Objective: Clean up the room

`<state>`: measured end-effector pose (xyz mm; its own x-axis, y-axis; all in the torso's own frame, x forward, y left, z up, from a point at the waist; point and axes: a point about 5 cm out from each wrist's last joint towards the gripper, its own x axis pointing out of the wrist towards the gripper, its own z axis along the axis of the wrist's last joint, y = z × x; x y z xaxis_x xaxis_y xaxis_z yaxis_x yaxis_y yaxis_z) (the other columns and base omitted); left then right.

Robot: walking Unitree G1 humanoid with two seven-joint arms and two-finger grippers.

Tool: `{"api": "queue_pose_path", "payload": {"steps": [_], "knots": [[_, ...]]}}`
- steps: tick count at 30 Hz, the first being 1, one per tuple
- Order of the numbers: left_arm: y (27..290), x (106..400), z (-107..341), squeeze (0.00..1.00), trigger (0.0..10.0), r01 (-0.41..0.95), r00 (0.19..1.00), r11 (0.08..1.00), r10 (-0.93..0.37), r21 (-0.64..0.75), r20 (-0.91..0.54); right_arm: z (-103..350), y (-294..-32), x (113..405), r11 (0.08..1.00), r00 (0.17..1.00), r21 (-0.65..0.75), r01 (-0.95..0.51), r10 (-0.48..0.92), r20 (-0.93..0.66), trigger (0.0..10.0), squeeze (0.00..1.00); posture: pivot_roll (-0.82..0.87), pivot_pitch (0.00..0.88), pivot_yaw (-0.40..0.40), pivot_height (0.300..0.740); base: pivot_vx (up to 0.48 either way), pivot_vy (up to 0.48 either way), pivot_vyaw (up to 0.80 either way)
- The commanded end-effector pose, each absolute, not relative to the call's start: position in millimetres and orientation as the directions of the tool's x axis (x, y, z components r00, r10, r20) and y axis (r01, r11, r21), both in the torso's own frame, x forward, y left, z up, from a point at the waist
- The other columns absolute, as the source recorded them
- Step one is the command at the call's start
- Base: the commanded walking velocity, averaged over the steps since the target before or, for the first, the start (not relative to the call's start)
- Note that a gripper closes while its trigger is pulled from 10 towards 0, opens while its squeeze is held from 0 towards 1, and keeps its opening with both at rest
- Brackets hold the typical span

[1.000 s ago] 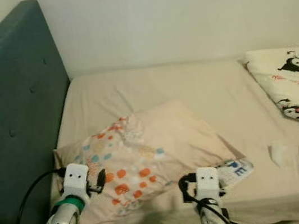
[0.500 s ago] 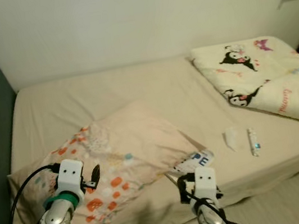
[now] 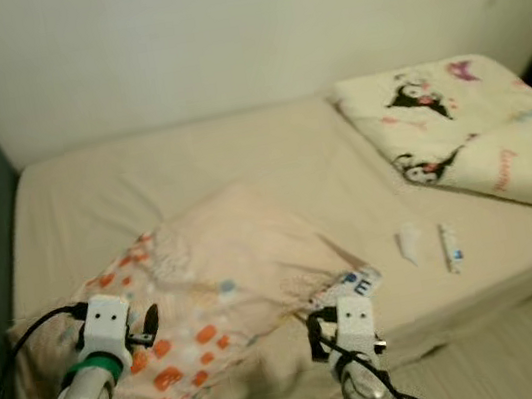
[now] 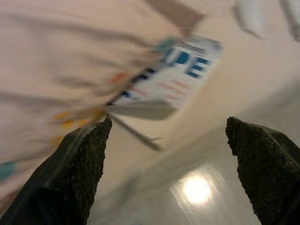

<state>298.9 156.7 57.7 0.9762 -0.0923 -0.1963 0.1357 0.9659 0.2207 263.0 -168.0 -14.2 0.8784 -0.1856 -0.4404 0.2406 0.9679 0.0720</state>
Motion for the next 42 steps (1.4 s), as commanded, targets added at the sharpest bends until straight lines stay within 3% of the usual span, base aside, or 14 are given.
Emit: {"api": "queue_pose_path", "payload": {"steps": [1,2,17,29,37,42], "knots": [[161.8,296.6,50.8,0.00,10.0,0.141,0.968,0.962,-0.085,0.235,-0.236,-19.1,-166.2,257.7,0.964,0.870,0.079,0.255,-0.193,-0.454,10.0,0.00,0.11,0.000,0.059,0.740,0.000,0.000,0.00],[158.7,303.2,55.2,0.00,10.0,0.156,0.968,0.958,-0.099,0.239,-0.232,-19.6,-166.6,256.4,0.962,0.870,0.080,0.261,-0.198,-0.452,10.0,0.00,0.10,0.000,0.095,0.740,0.000,0.000,0.00],[160.3,308.8,79.3,0.00,10.0,0.158,0.974,0.947,-0.103,0.280,-0.200,-18.5,-168.8,261.4,0.969,0.873,0.045,0.244,-0.199,-0.445,10.0,0.00,0.19,0.000,0.130,0.740,0.000,0.000,0.00],[162.2,306.3,64.6,0.00,10.0,0.184,0.966,0.948,-0.126,0.259,-0.226,-22.4,-157.3,258.6,0.972,0.870,0.055,0.229,-0.179,-0.460,10.0,0.00,0.15,0.000,0.112,0.740,0.000,0.000,0.00],[163.1,289.2,30.7,0.00,10.0,0.246,0.937,0.925,-0.150,0.290,-0.317,-23.9,-150.0,256.9,0.979,0.874,0.047,0.198,-0.155,-0.461,10.0,0.00,0.12,0.000,0.044,0.740,0.000,0.000,0.00],[169.4,295.4,37.2,0.00,10.0,0.154,0.945,0.962,-0.077,0.226,-0.316,-21.1,-154.0,260.4,0.980,0.880,0.047,0.192,-0.151,-0.451,10.0,0.00,0.13,0.000,0.042,0.740,0.000,0.000,0.00]]}}
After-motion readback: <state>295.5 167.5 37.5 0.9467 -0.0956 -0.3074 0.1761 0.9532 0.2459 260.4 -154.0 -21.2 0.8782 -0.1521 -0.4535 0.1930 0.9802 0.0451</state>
